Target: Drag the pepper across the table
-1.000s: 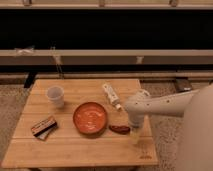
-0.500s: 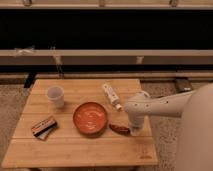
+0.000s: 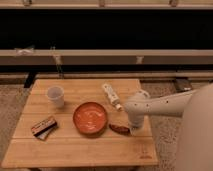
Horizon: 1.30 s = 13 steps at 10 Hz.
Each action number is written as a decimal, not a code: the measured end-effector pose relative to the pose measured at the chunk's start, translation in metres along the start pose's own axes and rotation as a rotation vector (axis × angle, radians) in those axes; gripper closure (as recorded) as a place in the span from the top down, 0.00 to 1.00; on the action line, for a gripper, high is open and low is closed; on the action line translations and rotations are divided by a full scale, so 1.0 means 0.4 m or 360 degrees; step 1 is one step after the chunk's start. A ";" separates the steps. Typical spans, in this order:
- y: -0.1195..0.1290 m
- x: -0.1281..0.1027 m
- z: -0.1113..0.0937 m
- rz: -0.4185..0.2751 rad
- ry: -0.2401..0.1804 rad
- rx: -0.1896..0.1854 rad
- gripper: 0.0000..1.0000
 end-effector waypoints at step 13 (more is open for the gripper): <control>0.027 0.056 -0.001 0.0111 -0.0010 -0.0043 0.69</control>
